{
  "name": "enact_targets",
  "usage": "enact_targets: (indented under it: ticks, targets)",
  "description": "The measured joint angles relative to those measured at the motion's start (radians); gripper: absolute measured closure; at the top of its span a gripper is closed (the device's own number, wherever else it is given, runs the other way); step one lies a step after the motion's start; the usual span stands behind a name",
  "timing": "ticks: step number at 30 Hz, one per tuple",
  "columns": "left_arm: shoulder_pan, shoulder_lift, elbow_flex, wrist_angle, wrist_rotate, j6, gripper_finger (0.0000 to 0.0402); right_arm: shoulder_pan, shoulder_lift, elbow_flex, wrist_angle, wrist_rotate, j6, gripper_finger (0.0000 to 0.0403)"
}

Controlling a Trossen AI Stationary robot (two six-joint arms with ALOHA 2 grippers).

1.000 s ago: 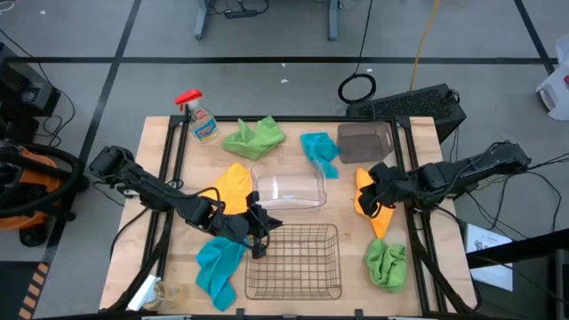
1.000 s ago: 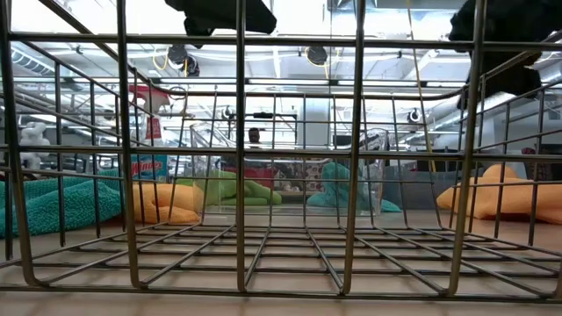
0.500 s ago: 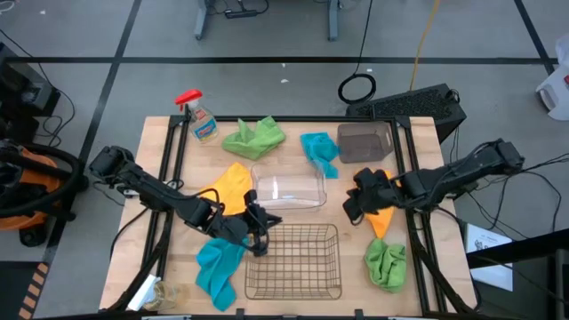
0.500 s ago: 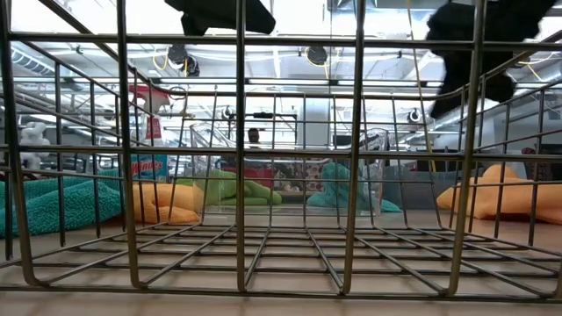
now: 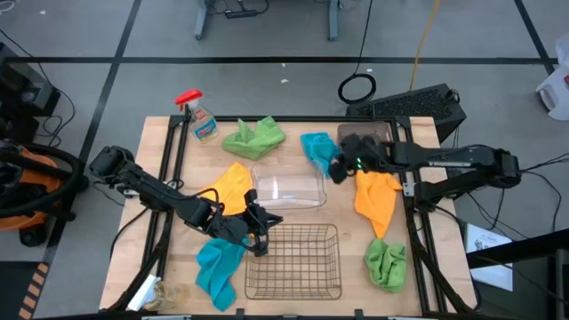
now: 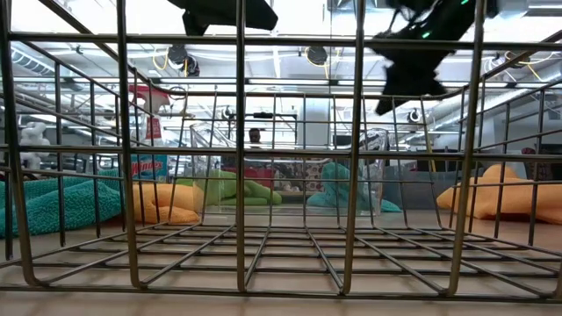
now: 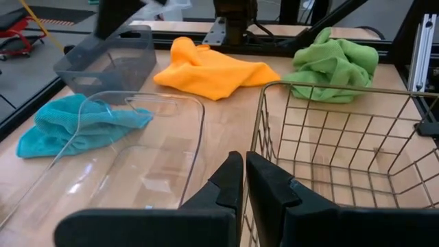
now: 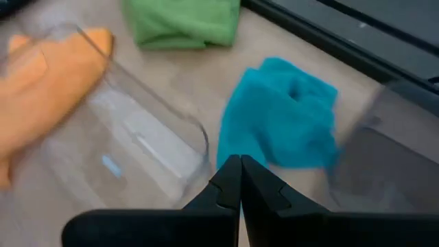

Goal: Sort microfiber towel by color & place in baskets
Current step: Put the top blue microfiber cloth into the transparent black bin

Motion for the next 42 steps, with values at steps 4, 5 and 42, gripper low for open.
enact_targets:
  ticks: [4, 5, 42]
  targets:
    - [-0.002, 0.0, 0.0, 0.0, 0.0, 0.0, 0.0373, -0.096, 0.097, 0.007, 0.095, -0.136, -0.043, 0.0403]
    - [-0.002, 0.0, 0.0, 0.0, 0.0, 0.0, 0.0373, -0.115, 0.128, 0.019, 0.094, -0.153, -0.053, 0.0403]
    - [-0.005, 0.049, 0.0, 0.019, 0.0, 0.002, 0.0373, -0.183, 0.598, 0.404, -0.083, -0.064, -0.061, 0.0235]
